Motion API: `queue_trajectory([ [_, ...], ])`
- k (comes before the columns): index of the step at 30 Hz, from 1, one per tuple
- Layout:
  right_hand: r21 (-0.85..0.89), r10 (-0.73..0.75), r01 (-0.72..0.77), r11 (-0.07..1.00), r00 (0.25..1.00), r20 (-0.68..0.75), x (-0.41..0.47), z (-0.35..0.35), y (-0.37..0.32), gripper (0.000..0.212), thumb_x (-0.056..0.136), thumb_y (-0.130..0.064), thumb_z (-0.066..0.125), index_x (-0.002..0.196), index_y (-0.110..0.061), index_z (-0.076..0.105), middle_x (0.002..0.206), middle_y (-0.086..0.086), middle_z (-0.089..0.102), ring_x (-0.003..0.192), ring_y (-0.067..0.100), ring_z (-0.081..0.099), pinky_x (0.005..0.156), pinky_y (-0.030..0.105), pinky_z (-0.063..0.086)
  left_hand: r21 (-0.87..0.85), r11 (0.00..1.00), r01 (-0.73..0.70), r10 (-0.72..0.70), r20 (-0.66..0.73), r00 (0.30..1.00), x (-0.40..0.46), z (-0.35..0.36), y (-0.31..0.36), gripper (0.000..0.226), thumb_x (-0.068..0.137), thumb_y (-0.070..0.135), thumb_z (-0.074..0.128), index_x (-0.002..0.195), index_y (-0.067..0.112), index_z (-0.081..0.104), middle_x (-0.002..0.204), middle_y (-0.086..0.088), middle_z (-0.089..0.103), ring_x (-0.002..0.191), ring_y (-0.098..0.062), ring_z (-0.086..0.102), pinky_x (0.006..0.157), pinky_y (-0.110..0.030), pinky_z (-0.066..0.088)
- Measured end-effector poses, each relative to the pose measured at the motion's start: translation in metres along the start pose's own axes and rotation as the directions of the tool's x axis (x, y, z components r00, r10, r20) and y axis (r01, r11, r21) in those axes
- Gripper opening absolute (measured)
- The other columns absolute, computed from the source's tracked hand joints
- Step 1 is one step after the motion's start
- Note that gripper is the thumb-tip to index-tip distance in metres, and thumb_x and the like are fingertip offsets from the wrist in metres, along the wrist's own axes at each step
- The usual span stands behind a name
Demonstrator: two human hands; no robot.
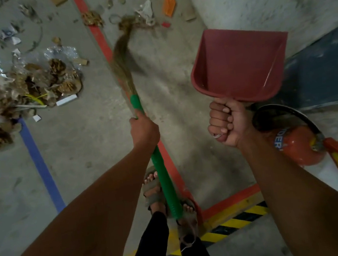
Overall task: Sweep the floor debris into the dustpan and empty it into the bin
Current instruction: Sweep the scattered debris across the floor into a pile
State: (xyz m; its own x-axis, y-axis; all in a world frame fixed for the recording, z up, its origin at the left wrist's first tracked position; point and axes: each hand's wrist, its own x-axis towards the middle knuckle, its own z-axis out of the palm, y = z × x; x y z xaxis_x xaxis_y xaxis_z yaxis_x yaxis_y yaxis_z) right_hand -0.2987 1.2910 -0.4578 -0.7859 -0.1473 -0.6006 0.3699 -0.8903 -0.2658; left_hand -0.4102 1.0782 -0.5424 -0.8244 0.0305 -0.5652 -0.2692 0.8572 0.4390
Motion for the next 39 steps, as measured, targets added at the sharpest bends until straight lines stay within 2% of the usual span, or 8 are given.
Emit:
queue_trajectory([
  [3, 0.008, -0.002, 0.002, 1.000, 1.000, 0.007, -0.001, 0.004, 0.000, 0.040, 0.095, -0.025, 0.044, 0.056, -0.024, 0.037, 0.042, -0.009, 0.016, 0.031, 0.009, 0.013, 0.035, 0.020, 0.020, 0.060, 0.970, -0.234, 0.232, 0.043, 0.972, -0.015, 0.007, -0.007, 0.052, 0.105, 0.021, 0.040, 0.156, 0.016, 0.030, 0.117, -0.016, 0.049, 0.089, -0.033, 0.056, 0.076, -0.046, 0.053],
  [7, 0.012, 0.029, -0.029, 0.999, 0.999, 0.046, 0.001, 0.008, 0.008, 0.039, 0.094, -0.024, 0.047, 0.056, -0.024, 0.039, 0.040, -0.009, 0.021, 0.030, 0.009, 0.015, 0.035, 0.019, 0.019, 0.146, 0.794, -0.590, 0.524, 0.325, 0.787, -0.006, 0.027, -0.001, 0.055, 0.106, 0.026, 0.046, 0.159, 0.017, 0.035, 0.115, -0.022, 0.060, 0.101, -0.039, 0.061, 0.085, -0.041, 0.049],
  [11, 0.015, 0.061, -0.061, 0.998, 0.998, 0.000, 0.005, 0.011, 0.026, 0.042, 0.097, -0.024, 0.047, 0.056, -0.024, 0.036, 0.038, -0.009, 0.024, 0.028, 0.006, 0.018, 0.032, 0.019, 0.019, 0.249, 0.635, -0.731, 0.501, 0.588, 0.635, 0.008, 0.034, 0.025, 0.045, 0.107, 0.029, 0.044, 0.152, 0.023, 0.048, 0.114, -0.019, 0.070, 0.100, -0.037, 0.066, 0.082, -0.034, 0.046],
  [19, 0.120, 0.062, -0.060, 0.991, 0.998, -0.009, -0.002, 0.006, 0.055, 0.042, 0.097, -0.023, 0.047, 0.055, -0.024, 0.038, 0.038, -0.009, 0.024, 0.031, 0.008, 0.012, 0.036, 0.020, 0.015, 0.232, 0.927, -0.294, 0.270, 0.129, 0.954, 0.030, 0.002, 0.023, 0.038, 0.101, 0.019, 0.045, 0.138, 0.012, 0.050, 0.112, -0.022, 0.063, 0.094, -0.041, 0.066, 0.080, -0.046, 0.059],
  [24, 0.167, 0.061, -0.055, 0.984, 0.998, -0.026, -0.011, 0.000, 0.068, 0.043, 0.098, -0.023, 0.042, 0.055, -0.024, 0.039, 0.037, -0.009, 0.025, 0.027, 0.006, 0.024, 0.036, 0.020, 0.016, 0.123, 0.897, -0.425, 0.421, 0.060, 0.905, 0.027, -0.013, 0.000, 0.051, 0.103, 0.024, 0.046, 0.154, 0.020, 0.039, 0.107, -0.018, 0.059, 0.088, -0.036, 0.063, 0.078, -0.046, 0.058],
  [28, 0.191, 0.058, -0.053, 0.980, 0.998, -0.022, -0.012, -0.006, 0.074, 0.042, 0.098, -0.024, 0.042, 0.056, -0.024, 0.039, 0.038, -0.009, 0.026, 0.027, 0.006, 0.025, 0.036, 0.020, 0.017, 0.189, 0.734, -0.653, 0.586, 0.310, 0.749, 0.030, -0.006, 0.000, 0.055, 0.104, 0.028, 0.051, 0.157, 0.023, 0.040, 0.103, -0.013, 0.064, 0.084, -0.032, 0.066, 0.076, -0.038, 0.054],
  [32, 0.184, 0.075, -0.067, 0.981, 0.996, -0.041, -0.013, -0.015, 0.081, 0.042, 0.098, -0.024, 0.044, 0.056, -0.024, 0.038, 0.038, -0.009, 0.026, 0.028, 0.006, 0.023, 0.036, 0.020, 0.016, 0.300, 0.570, -0.765, 0.519, 0.590, 0.619, 0.041, 0.009, 0.022, 0.048, 0.105, 0.028, 0.048, 0.153, 0.029, 0.047, 0.099, -0.010, 0.069, 0.082, -0.027, 0.063, 0.073, -0.031, 0.044],
  [39, 0.203, 0.133, -0.125, 0.971, 0.991, -0.030, -0.016, -0.031, 0.101, 0.039, 0.094, -0.023, 0.051, 0.058, -0.025, 0.037, 0.038, -0.010, 0.024, 0.028, 0.005, 0.024, 0.034, 0.021, 0.018, 0.361, 0.828, -0.430, 0.360, 0.246, 0.900, 0.029, 0.018, 0.020, 0.042, 0.105, 0.021, 0.043, 0.146, 0.012, 0.043, 0.120, -0.021, 0.052, 0.094, -0.040, 0.060, 0.071, -0.039, 0.045],
])
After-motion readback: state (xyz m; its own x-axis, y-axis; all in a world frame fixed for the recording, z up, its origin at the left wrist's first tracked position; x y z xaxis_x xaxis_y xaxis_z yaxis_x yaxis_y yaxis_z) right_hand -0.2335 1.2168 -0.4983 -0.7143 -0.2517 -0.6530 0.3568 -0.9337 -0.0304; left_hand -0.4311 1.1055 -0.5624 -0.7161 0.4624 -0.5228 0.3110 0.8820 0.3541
